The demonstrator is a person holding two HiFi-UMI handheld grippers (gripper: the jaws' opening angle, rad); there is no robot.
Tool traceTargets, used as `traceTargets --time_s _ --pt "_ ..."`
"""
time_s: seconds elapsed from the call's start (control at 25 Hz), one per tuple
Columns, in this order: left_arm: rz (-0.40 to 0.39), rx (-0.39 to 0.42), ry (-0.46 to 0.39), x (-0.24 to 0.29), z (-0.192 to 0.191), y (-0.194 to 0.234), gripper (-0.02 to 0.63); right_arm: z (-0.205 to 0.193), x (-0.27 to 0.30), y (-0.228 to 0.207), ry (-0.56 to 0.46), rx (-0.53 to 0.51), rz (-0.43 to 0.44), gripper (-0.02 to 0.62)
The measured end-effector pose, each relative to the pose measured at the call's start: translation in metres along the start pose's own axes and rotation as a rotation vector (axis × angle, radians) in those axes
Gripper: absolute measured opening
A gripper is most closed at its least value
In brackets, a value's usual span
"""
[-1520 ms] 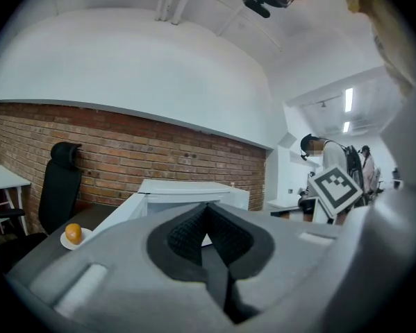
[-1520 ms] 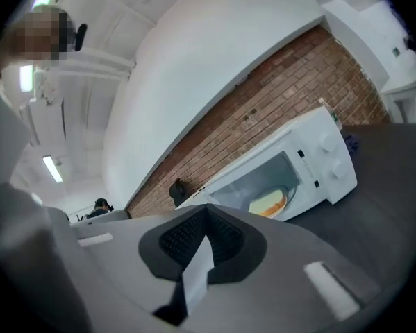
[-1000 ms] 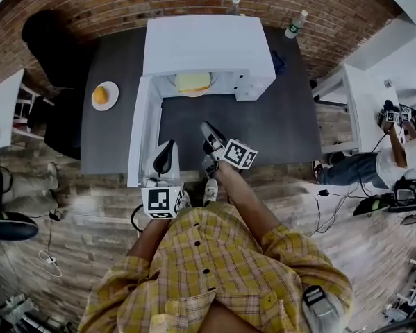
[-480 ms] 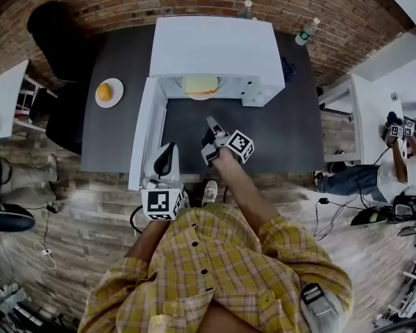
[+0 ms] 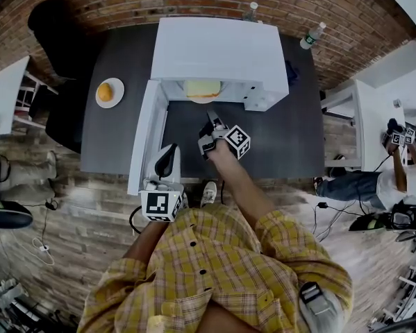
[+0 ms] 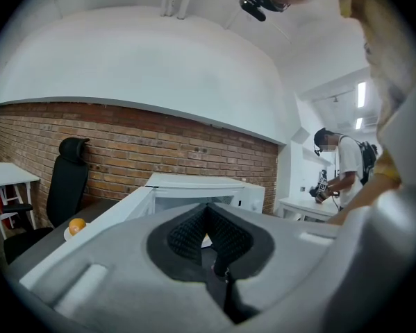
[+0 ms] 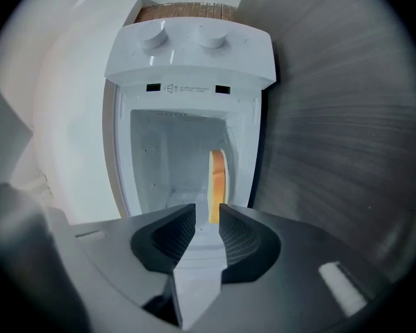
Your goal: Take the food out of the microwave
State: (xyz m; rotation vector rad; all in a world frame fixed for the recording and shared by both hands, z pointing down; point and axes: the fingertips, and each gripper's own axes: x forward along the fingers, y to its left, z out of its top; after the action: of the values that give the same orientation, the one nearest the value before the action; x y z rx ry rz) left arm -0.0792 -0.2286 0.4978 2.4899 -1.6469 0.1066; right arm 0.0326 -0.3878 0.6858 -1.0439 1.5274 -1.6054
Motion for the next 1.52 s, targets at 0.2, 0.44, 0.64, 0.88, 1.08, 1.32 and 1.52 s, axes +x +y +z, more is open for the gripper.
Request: traceTargets --time_s 0.2,0.44,0.64,0.88,1.08,1.32,1.52 --pt "0.007 -0.004 0.001 0.004 -0.001 0.005 0.0 0.005 0.009 -0.008 -0.018 0.034 -0.003 0.091" --pt "0.021 -0.001 0.007 0.005 -0.003 0.009 -0.002 0.009 0.019 -0.021 -0.034 0.087 -0.029 0.095" --pt "0.024 0.027 0.008 0.004 -0.004 0.012 0.0 0.008 0.027 -0.023 -0.034 0.08 -0.03 0.095" --pt "0.038 0.015 0.014 0.01 -0.002 0.019 -0.002 0.013 0.041 -0.026 -0.047 0.074 -0.043 0.095" --pt "0.044 0.003 0.011 0.012 0.0 0.026 -0.002 0.012 0.049 -0.028 -0.06 0.08 -0.05 0.095" --pt "0.05 0.005 0.018 0.012 -0.001 0.03 -0.001 0.012 0.054 -0.029 -0.077 0.08 -0.057 0.084" --pt "0.054 0.01 0.027 0.013 -0.003 0.032 0.0 0.014 0.057 -0.028 -0.091 0.057 -0.071 0.041"
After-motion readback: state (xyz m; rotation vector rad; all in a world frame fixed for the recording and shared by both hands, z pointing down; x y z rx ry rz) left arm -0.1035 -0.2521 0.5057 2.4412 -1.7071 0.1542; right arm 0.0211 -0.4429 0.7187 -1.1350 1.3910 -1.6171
